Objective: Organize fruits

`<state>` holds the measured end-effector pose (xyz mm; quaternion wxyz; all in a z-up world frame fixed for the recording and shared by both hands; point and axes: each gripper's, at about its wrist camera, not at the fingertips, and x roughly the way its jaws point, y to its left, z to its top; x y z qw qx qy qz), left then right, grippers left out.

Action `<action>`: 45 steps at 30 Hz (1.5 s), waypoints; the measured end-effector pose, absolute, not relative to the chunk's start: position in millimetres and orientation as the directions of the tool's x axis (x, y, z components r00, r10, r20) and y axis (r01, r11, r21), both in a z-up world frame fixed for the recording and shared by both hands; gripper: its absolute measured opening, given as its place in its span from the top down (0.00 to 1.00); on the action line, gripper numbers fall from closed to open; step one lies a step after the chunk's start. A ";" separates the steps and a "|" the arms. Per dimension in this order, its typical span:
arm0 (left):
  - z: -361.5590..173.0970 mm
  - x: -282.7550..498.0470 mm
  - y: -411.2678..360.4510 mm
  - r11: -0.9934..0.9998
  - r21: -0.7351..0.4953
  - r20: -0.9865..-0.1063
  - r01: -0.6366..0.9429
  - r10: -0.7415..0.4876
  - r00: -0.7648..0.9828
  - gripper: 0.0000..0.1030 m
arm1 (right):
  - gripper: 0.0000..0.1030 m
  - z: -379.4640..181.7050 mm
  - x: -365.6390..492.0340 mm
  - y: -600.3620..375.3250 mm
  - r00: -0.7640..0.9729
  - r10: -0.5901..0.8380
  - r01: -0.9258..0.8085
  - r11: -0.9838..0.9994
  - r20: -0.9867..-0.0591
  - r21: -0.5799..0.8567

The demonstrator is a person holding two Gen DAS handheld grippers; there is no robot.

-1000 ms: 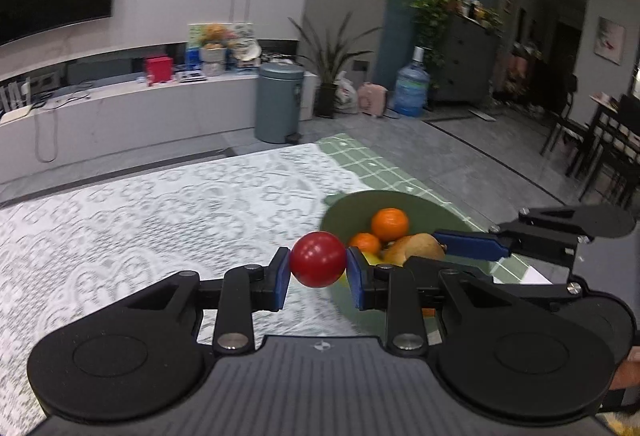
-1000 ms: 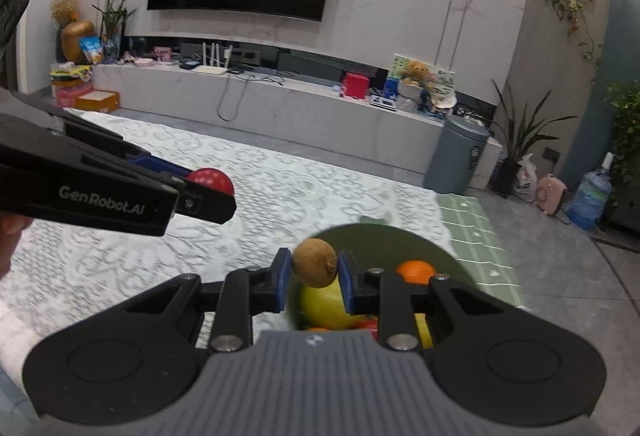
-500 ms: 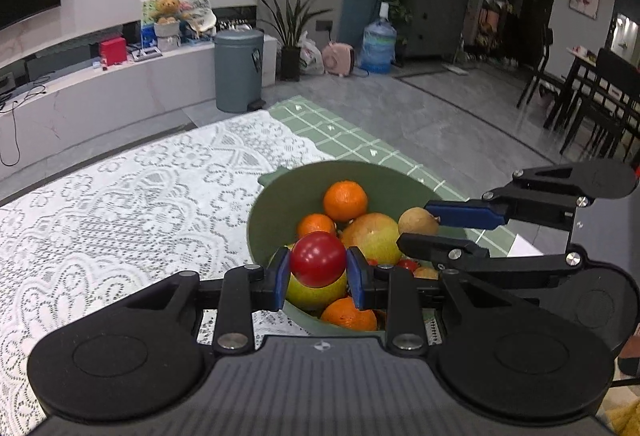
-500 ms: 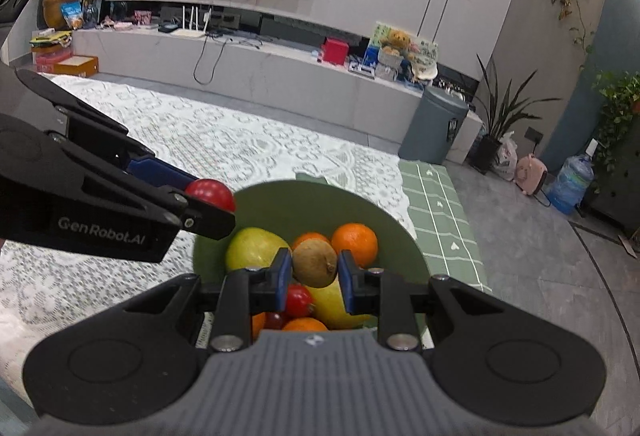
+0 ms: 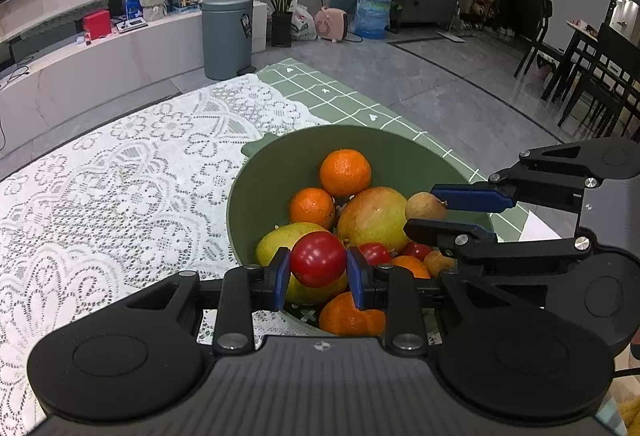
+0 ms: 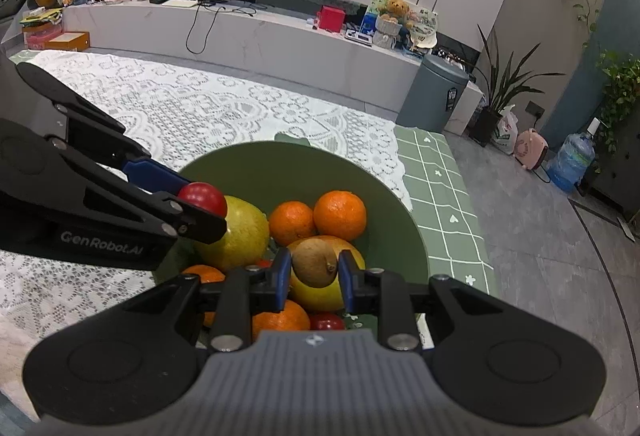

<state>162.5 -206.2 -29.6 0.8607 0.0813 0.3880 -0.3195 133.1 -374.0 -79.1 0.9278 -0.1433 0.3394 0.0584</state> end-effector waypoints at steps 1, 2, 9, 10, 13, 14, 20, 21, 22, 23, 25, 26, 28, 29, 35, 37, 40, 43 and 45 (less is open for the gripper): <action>-30.8 163.2 -206.8 0.783 -0.108 -0.722 0.613 -0.486 0.493 0.68 | 0.79 -79.9 134.8 -373.9 0.760 0.010 -0.206 0.952 -0.649 -0.227; -31.8 164.0 -207.3 0.782 -0.108 -0.725 0.614 -0.484 0.490 0.68 | 0.79 -80.6 136.4 -374.4 0.758 0.008 -0.207 0.951 -0.652 -0.229; -37.4 168.6 -211.5 0.784 -0.099 -0.743 0.613 -0.468 0.478 0.67 | 0.79 -88.1 145.1 -373.1 0.742 -0.002 -0.206 0.951 -0.671 -0.231; -38.3 169.0 -212.3 0.783 -0.097 -0.745 0.615 -0.466 0.477 0.67 | 0.79 -89.7 146.2 -372.6 0.738 -0.003 -0.207 0.951 -0.675 -0.231; -39.6 168.9 -215.1 0.777 -0.079 -0.751 0.624 -0.458 0.476 0.67 | 0.79 -94.3 148.4 -371.5 0.727 -0.005 -0.210 0.951 -0.687 -0.229; -40.2 169.0 -215.8 0.776 -0.074 -0.753 0.626 -0.456 0.475 0.67 | 0.79 -95.2 148.6 -370.7 0.724 -0.005 -0.211 0.951 -0.690 -0.228; -44.5 165.5 -220.1 0.755 -0.050 -0.766 0.653 -0.449 0.460 0.66 | 0.79 -102.8 151.2 -371.3 0.703 -0.004 -0.219 0.950 -0.711 -0.222; -45.5 164.8 -220.5 0.753 -0.050 -0.768 0.656 -0.449 0.456 0.65 | 0.79 -103.6 151.3 -371.2 0.701 -0.004 -0.221 0.950 -0.713 -0.222; -45.7 163.4 -221.0 0.753 -0.038 -0.767 0.657 -0.444 0.464 0.64 | 0.79 -104.4 151.7 -371.1 0.697 -0.004 -0.223 0.949 -0.717 -0.221; -45.8 162.7 -221.5 0.753 -0.029 -0.768 0.658 -0.438 0.468 0.64 | 0.79 -105.1 151.8 -371.4 0.694 -0.004 -0.224 0.949 -0.720 -0.221; -46.4 162.4 -222.2 0.755 -0.018 -0.769 0.656 -0.430 0.473 0.64 | 0.79 -106.1 151.6 -372.0 0.691 -0.003 -0.224 0.950 -0.723 -0.217; -47.0 162.1 -221.4 0.756 -0.021 -0.769 0.654 -0.430 0.473 0.64 | 0.79 -105.6 152.3 -372.4 0.689 -0.002 -0.224 0.950 -0.725 -0.215; -47.0 162.8 -221.3 0.759 -0.024 -0.771 0.651 -0.429 0.471 0.64 | 0.79 -104.8 152.8 -371.9 0.685 -0.004 -0.226 0.950 -0.728 -0.217; -46.4 163.0 -221.2 0.759 -0.025 -0.771 0.651 -0.429 0.470 0.64 | 0.79 -103.9 153.2 -372.3 0.685 -0.005 -0.227 0.949 -0.729 -0.219; -40.8 160.4 -222.1 0.764 -0.014 -0.763 0.645 -0.425 0.487 0.52 | 0.69 -96.4 151.9 -371.8 0.687 -0.020 -0.227 0.944 -0.726 -0.241; -38.9 159.2 -220.0 0.768 -0.017 -0.758 0.640 -0.427 0.493 0.51 | 0.62 -92.4 150.1 -373.9 0.695 -0.026 -0.216 0.946 -0.718 -0.244; -31.5 157.9 -214.2 0.779 -0.029 -0.745 0.627 -0.435 0.506 0.44 | 0.54 -85.0 145.7 -375.3 0.711 -0.030 -0.199 0.950 -0.702 -0.242; -20.9 153.0 -207.0 0.794 -0.034 -0.717 0.607 -0.442 0.539 0.37 | 0.47 -72.5 139.2 -374.3 0.737 -0.033 -0.183 0.952 -0.675 -0.246; -13.3 150.0 -201.9 0.805 -0.041 -0.697 0.592 -0.448 0.560 0.36 | 0.44 -64.1 133.8 -372.5 0.754 -0.031 -0.175 0.953 -0.656 -0.246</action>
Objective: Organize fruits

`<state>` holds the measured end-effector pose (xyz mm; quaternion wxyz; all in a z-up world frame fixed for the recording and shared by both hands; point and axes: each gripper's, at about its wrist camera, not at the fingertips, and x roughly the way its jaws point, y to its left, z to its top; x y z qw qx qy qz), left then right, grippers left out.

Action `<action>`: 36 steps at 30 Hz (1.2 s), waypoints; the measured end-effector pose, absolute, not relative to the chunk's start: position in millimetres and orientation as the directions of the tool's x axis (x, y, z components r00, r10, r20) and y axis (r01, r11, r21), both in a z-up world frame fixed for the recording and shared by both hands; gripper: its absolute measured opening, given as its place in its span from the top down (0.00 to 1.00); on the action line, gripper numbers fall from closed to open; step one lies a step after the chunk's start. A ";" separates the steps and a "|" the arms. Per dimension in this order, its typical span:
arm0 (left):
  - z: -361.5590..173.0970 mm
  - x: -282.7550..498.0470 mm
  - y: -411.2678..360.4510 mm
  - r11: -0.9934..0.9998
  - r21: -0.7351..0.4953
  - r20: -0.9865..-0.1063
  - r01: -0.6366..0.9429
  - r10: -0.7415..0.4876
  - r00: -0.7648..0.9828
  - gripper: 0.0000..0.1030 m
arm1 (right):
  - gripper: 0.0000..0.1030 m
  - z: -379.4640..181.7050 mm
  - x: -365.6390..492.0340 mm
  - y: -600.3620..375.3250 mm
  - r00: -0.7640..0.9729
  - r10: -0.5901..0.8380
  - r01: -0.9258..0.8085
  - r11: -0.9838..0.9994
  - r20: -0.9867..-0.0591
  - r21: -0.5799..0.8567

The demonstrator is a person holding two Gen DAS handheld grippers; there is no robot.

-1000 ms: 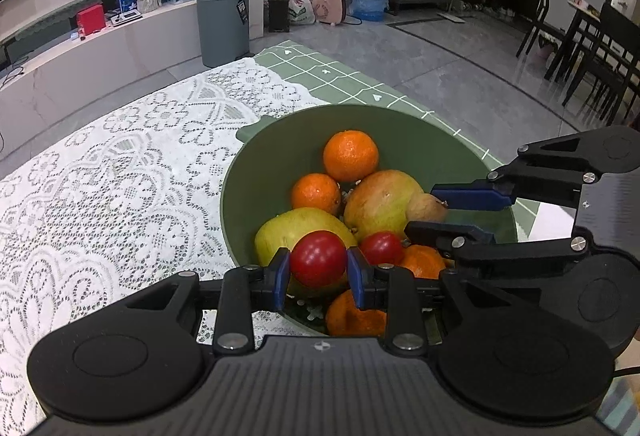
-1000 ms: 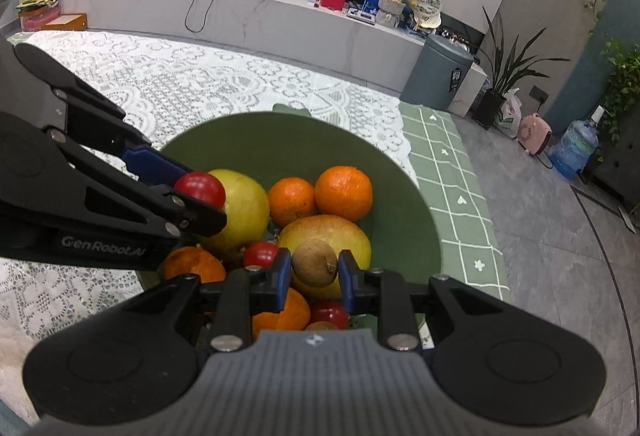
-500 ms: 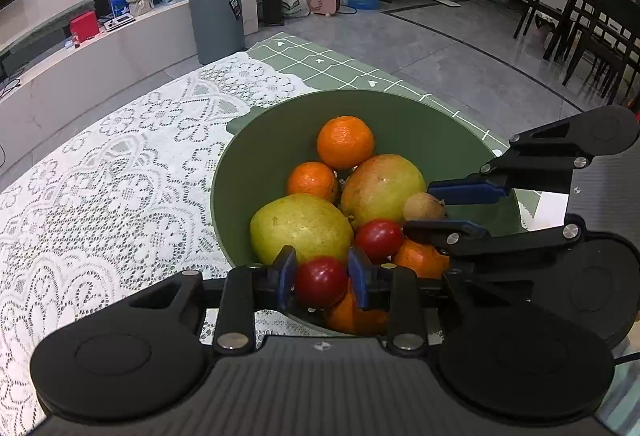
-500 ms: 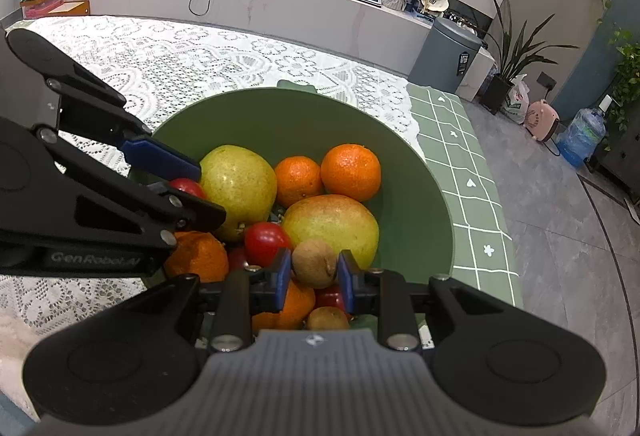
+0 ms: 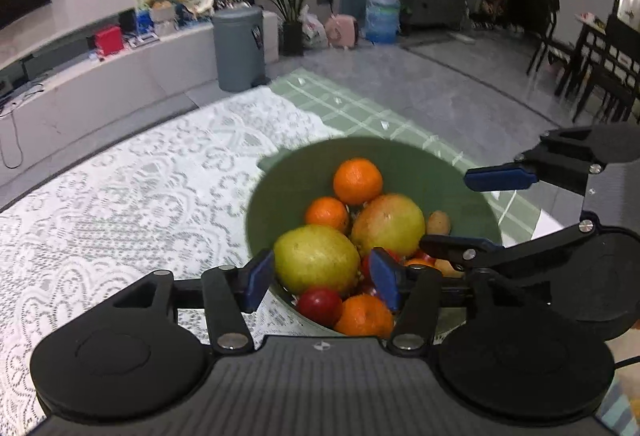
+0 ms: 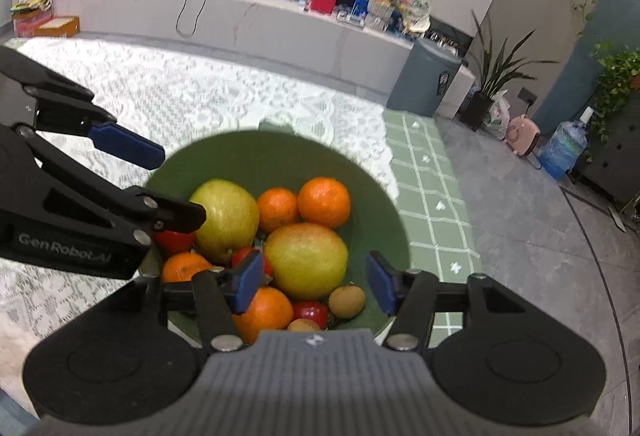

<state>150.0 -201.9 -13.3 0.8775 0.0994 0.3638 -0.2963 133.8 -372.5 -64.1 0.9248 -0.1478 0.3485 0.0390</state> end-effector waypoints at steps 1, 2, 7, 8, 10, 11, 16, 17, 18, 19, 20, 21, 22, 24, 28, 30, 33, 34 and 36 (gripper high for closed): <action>-9.7 148.4 -198.9 0.811 -0.043 -0.687 0.584 -0.448 0.572 0.36 | 0.40 -58.9 130.6 -370.9 0.765 -0.031 -0.169 0.954 -0.643 -0.248; -6.4 146.1 -195.5 0.819 -0.041 -0.676 0.573 -0.445 0.587 0.35 | 0.35 -54.2 127.5 -369.3 0.777 -0.034 -0.160 0.955 -0.629 -0.250; 10.9 137.8 -173.6 0.866 -0.046 -0.624 0.498 -0.415 0.662 0.35 | 0.27 -29.7 107.2 -359.9 0.837 -0.042 -0.117 0.960 -0.545 -0.255; 15.0 135.3 -168.6 0.875 -0.046 -0.610 0.482 -0.407 0.680 0.35 | 0.24 -24.9 102.4 -357.6 0.850 -0.045 -0.106 0.961 -0.525 -0.254; 23.3 129.8 -161.7 0.890 -0.037 -0.577 0.454 -0.390 0.717 0.34 | 0.19 -15.9 94.4 -353.8 0.873 -0.051 -0.081 0.965 -0.486 -0.248; 27.1 126.7 -158.0 0.898 -0.026 -0.560 0.440 -0.378 0.737 0.34 | 0.16 -11.4 89.7 -352.5 0.883 -0.050 -0.072 0.968 -0.467 -0.240; 45.2 109.0 -140.7 0.915 0.026 -0.490 0.402 -0.339 0.803 0.27 | 0.06 5.4 65.5 -342.4 0.923 -0.052 -0.016 0.985 -0.380 -0.173; 48.9 105.1 -137.5 0.918 0.034 -0.479 0.395 -0.332 0.813 0.26 | 0.06 7.7 60.8 -339.5 0.929 -0.059 -0.002 0.986 -0.366 -0.164; 52.4 101.2 -133.9 0.920 0.039 -0.468 0.391 -0.329 0.820 0.23 | 0.06 9.0 57.3 -337.5 0.932 -0.061 0.005 0.988 -0.357 -0.155; 55.0 97.7 -130.1 0.921 0.040 -0.460 0.388 -0.328 0.825 0.19 | 0.05 10.6 53.1 -335.0 0.935 -0.059 0.011 0.990 -0.350 -0.139; 57.7 94.2 -126.1 0.922 0.040 -0.451 0.385 -0.327 0.831 0.13 | 0.04 11.8 49.6 -333.3 0.937 -0.056 0.015 0.992 -0.346 -0.121; 60.0 90.8 -122.4 0.924 0.042 -0.440 0.379 -0.324 0.837 0.12 | 0.04 12.9 45.6 -330.2 0.939 -0.056 0.022 0.994 -0.339 -0.104; 62.3 87.3 -119.1 0.928 0.048 -0.428 0.370 -0.315 0.847 0.12 | 0.04 13.8 42.3 -327.0 0.940 -0.058 0.031 0.996 -0.335 -0.087; 64.6 80.6 -113.7 0.933 0.065 -0.411 0.353 -0.297 0.862 0.11 | 0.04 14.4 37.1 -321.3 0.942 -0.053 0.036 0.998 -0.333 -0.057; 67.9 71.1 -107.7 0.948 0.109 -0.379 0.299 -0.239 0.894 0.09 | 0.04 12.2 27.3 -304.1 0.937 -0.055 0.050 0.998 -0.344 -0.024; 69.0 65.2 -105.0 0.954 0.125 -0.368 0.273 -0.211 0.906 0.09 | 0.04 10.4 22.8 -295.4 0.934 -0.056 0.052 0.998 -0.352 -0.022; 69.1 56.6 -96.3 0.958 0.124 -0.360 0.258 -0.199 0.911 0.09 | 0.04 5.8 12.9 -280.6 0.934 -0.081 0.072 0.997 -0.348 -0.037; 68.3 54.2 -93.8 0.961 0.119 -0.361 0.251 -0.194 0.912 0.09 | 0.04 3.7 9.7 -277.5 0.934 -0.083 0.075 0.997 -0.348 -0.035; 66.0 47.9 -88.4 0.964 0.118 -0.364 0.238 -0.181 0.914 0.09 | 0.04 -2.2 2.0 -272.2 0.933 -0.079 0.075 0.997 -0.351 -0.024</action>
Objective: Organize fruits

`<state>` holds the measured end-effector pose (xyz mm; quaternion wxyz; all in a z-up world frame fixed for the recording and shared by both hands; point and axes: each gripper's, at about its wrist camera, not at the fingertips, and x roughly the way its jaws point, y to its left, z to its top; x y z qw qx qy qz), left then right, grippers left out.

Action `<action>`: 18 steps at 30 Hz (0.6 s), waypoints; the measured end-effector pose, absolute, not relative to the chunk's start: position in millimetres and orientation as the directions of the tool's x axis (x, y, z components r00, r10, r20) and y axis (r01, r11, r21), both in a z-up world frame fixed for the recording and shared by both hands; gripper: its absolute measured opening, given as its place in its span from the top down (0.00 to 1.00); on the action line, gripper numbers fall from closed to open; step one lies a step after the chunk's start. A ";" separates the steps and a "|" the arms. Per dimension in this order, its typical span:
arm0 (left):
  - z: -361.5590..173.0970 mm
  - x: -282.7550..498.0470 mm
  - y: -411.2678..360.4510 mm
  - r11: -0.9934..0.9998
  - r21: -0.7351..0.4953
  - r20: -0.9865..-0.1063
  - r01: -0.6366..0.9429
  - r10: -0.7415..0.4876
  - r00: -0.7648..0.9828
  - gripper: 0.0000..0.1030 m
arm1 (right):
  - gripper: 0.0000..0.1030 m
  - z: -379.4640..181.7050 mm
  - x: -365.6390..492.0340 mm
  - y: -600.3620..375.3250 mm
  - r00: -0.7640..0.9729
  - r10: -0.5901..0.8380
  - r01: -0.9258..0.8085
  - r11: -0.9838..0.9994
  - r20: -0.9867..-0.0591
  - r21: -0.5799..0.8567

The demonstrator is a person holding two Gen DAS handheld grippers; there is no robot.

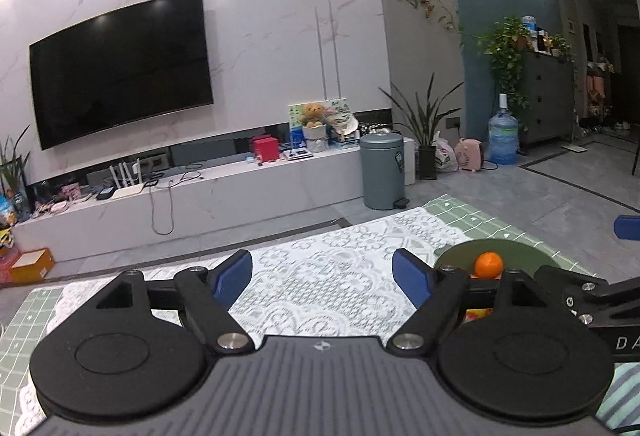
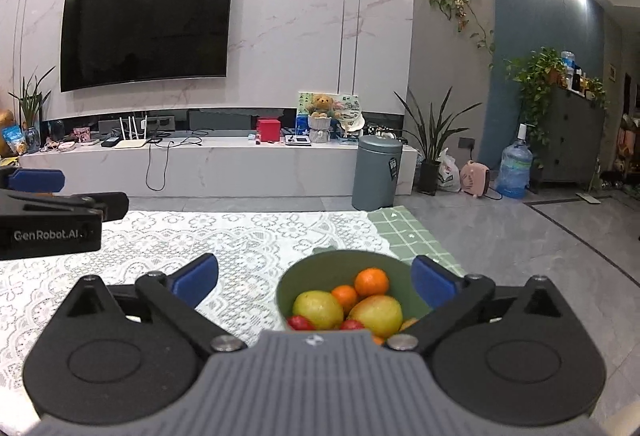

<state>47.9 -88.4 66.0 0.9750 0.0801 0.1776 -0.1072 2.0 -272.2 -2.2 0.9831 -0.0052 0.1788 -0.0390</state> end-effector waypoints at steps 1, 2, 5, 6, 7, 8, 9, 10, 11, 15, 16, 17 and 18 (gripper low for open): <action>63.4 45.9 -85.8 0.966 0.121 -0.366 0.230 -0.172 0.915 0.09 | 0.04 -5.5 -0.9 -268.8 0.932 -0.075 0.073 0.997 -0.355 -0.020; 60.7 43.6 -84.4 0.966 0.128 -0.371 0.223 -0.162 0.914 0.09 | 0.04 -8.4 -2.7 -266.5 0.931 -0.075 0.072 0.997 -0.358 -0.022; 51.5 35.6 -81.3 0.965 0.170 -0.380 0.200 -0.123 0.917 0.09 | 0.04 -16.9 -6.5 -257.3 0.924 -0.067 0.058 0.998 -0.376 -0.036; 48.5 33.0 -80.2 0.965 0.175 -0.386 0.194 -0.114 0.915 0.09 | 0.04 -19.8 -7.3 -254.0 0.922 -0.062 0.050 0.998 -0.381 -0.042; 45.6 31.5 -77.5 0.967 0.171 -0.395 0.191 -0.111 0.912 0.09 | 0.04 -22.4 -8.9 -252.3 0.922 -0.061 0.046 0.998 -0.384 -0.048; 42.7 30.2 -74.9 0.968 0.161 -0.404 0.190 -0.111 0.908 0.09 | 0.04 -24.9 -9.7 -250.2 0.920 -0.061 0.045 0.998 -0.387 -0.052; 39.7 29.0 -72.1 0.971 0.151 -0.413 0.188 -0.111 0.904 0.09 | 0.04 -27.7 -10.8 -247.6 0.918 -0.059 0.041 0.998 -0.391 -0.054; 36.9 28.6 -69.8 0.973 0.142 -0.423 0.181 -0.106 0.900 0.09 | 0.04 -30.6 -11.6 -246.4 0.916 -0.057 0.038 0.998 -0.397 -0.054; 34.1 29.0 -67.9 0.976 0.133 -0.433 0.171 -0.098 0.896 0.09 | 0.04 -33.6 -12.4 -245.2 0.913 -0.058 0.038 0.998 -0.403 -0.057; 22.2 26.4 -56.0 0.982 0.106 -0.472 0.158 -0.090 0.877 0.09 | 0.04 -42.5 -12.7 -242.1 0.905 -0.073 0.046 0.996 -0.418 -0.073; 20.3 26.6 -53.7 0.982 0.104 -0.482 0.155 -0.087 0.872 0.09 | 0.04 -45.2 -13.0 -242.0 0.903 -0.078 0.051 0.996 -0.422 -0.075; 18.8 27.3 -53.0 0.983 0.101 -0.491 0.154 -0.085 0.867 0.09 | 0.04 -47.8 -13.9 -241.7 0.902 -0.085 0.057 0.995 -0.424 -0.078; 16.4 26.2 -50.3 0.984 0.096 -0.499 0.150 -0.083 0.863 0.09 | 0.04 -50.5 -13.9 -241.9 0.899 -0.093 0.064 0.995 -0.427 -0.081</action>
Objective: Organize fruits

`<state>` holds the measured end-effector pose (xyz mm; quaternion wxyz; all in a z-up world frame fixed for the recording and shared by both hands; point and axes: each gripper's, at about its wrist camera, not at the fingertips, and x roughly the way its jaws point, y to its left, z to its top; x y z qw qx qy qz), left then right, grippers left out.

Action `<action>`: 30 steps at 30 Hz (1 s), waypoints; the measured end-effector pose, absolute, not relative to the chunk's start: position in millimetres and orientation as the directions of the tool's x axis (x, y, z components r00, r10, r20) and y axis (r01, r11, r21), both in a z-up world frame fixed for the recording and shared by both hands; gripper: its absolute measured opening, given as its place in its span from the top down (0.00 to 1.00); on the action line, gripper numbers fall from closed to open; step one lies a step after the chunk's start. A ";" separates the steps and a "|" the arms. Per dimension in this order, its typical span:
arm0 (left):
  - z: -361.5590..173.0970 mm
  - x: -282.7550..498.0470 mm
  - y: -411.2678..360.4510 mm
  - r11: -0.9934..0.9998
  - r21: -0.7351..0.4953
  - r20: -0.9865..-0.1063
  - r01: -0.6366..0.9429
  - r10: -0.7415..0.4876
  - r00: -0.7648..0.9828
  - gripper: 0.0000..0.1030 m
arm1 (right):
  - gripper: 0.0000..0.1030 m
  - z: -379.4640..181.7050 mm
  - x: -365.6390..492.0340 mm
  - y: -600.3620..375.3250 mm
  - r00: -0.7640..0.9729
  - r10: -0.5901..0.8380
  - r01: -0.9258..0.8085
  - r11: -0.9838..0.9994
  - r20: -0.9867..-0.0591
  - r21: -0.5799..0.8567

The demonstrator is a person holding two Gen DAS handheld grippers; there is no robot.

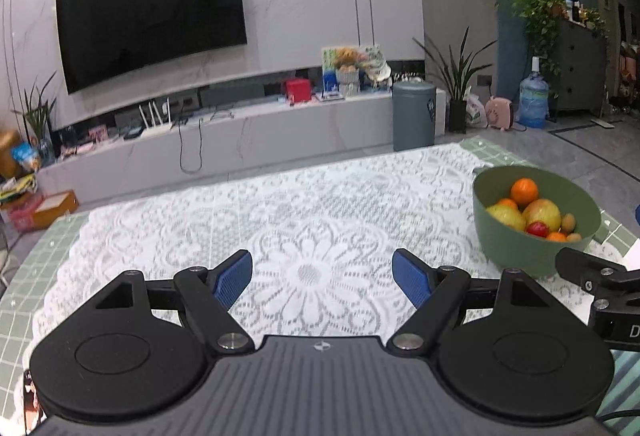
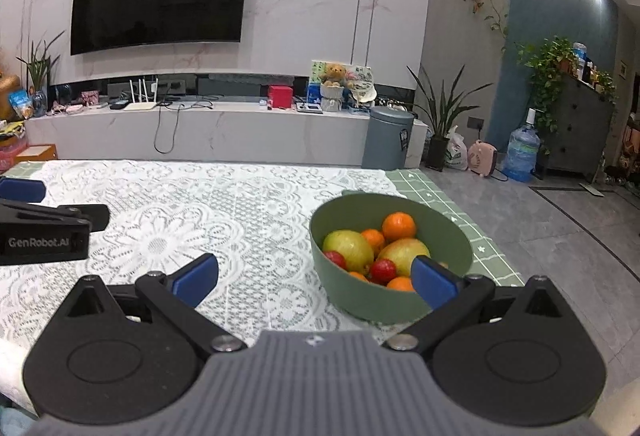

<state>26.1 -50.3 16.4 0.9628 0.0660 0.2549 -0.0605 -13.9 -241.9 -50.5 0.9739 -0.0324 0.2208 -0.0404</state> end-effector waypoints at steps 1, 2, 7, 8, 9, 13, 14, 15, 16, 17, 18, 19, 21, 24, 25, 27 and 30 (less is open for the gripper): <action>12.5 24.9 -46.8 0.985 0.088 -0.507 0.148 -0.084 0.858 0.09 | 0.04 -52.8 -13.3 -242.3 0.896 -0.099 0.069 0.994 -0.433 -0.084; 10.2 25.0 -45.9 0.985 0.078 -0.520 0.152 -0.090 0.850 0.09 | 0.04 -55.2 -12.6 -242.4 0.893 -0.103 0.072 0.994 -0.437 -0.087; -2.1 23.4 -49.8 0.980 0.068 -0.581 0.188 -0.114 0.806 0.09 | 0.04 -62.3 -10.3 -245.4 0.879 -0.111 0.085 0.993 -0.463 -0.078; -5.0 22.7 -52.1 0.979 0.075 -0.590 0.192 -0.111 0.799 0.09 | 0.04 -62.4 -10.1 -245.9 0.878 -0.114 0.088 0.993 -0.464 -0.076; -7.2 21.8 -54.2 0.977 0.081 -0.599 0.197 -0.110 0.793 0.09 | 0.04 -62.8 -10.3 -246.2 0.878 -0.115 0.091 0.993 -0.464 -0.075; -9.7 18.9 -57.0 0.974 0.083 -0.609 0.211 -0.118 0.784 0.09 | 0.04 -64.3 -10.6 -247.0 0.875 -0.121 0.099 0.993 -0.469 -0.071; -9.2 18.0 -57.2 0.974 0.086 -0.607 0.211 -0.117 0.786 0.09 | 0.04 -64.4 -10.7 -247.2 0.875 -0.123 0.101 0.992 -0.468 -0.071; -8.8 17.7 -57.4 0.974 0.088 -0.606 0.210 -0.115 0.787 0.09 | 0.04 -64.4 -11.2 -247.5 0.876 -0.125 0.103 0.992 -0.466 -0.071; -8.5 17.0 -57.2 0.974 0.089 -0.606 0.208 -0.113 0.788 0.09 | 0.04 -64.3 -11.9 -247.7 0.878 -0.125 0.104 0.992 -0.463 -0.070; -7.9 17.3 -57.0 0.974 0.089 -0.606 0.207 -0.112 0.788 0.09 | 0.04 -64.1 -11.1 -247.4 0.879 -0.124 0.104 0.992 -0.461 -0.069; -7.3 17.6 -56.7 0.975 0.089 -0.607 0.205 -0.110 0.787 0.09 | 0.04 -64.2 -11.7 -247.2 0.879 -0.123 0.104 0.992 -0.460 -0.068; -6.9 17.8 -56.4 0.975 0.089 -0.607 0.203 -0.108 0.787 0.09 | 0.04 -64.2 -11.7 -247.1 0.879 -0.123 0.103 0.992 -0.461 -0.068; -6.1 18.0 -55.8 0.976 0.090 -0.607 0.199 -0.105 0.788 0.09 | 0.04 -64.9 -12.2 -246.5 0.879 -0.119 0.099 0.993 -0.462 -0.068; -4.8 17.7 -55.0 0.976 0.093 -0.605 0.195 -0.100 0.790 0.09 | 0.04 -65.6 -13.1 -245.8 0.879 -0.114 0.093 0.993 -0.463 -0.070; -4.6 17.2 -55.1 0.976 0.094 -0.604 0.195 -0.099 0.791 0.09 | 0.04 -65.6 -13.1 -245.6 0.879 -0.113 0.091 0.993 -0.463 -0.070; -4.4 17.3 -55.0 0.976 0.093 -0.604 0.194 -0.100 0.791 0.09 | 0.04 -65.8 -13.0 -246.0 0.879 -0.111 0.089 0.994 -0.464 -0.070; -4.2 16.9 -54.8 0.977 0.094 -0.603 0.191 -0.097 0.792 0.09 | 0.04 -65.5 -14.8 -246.0 0.879 -0.110 0.088 0.994 -0.465 -0.069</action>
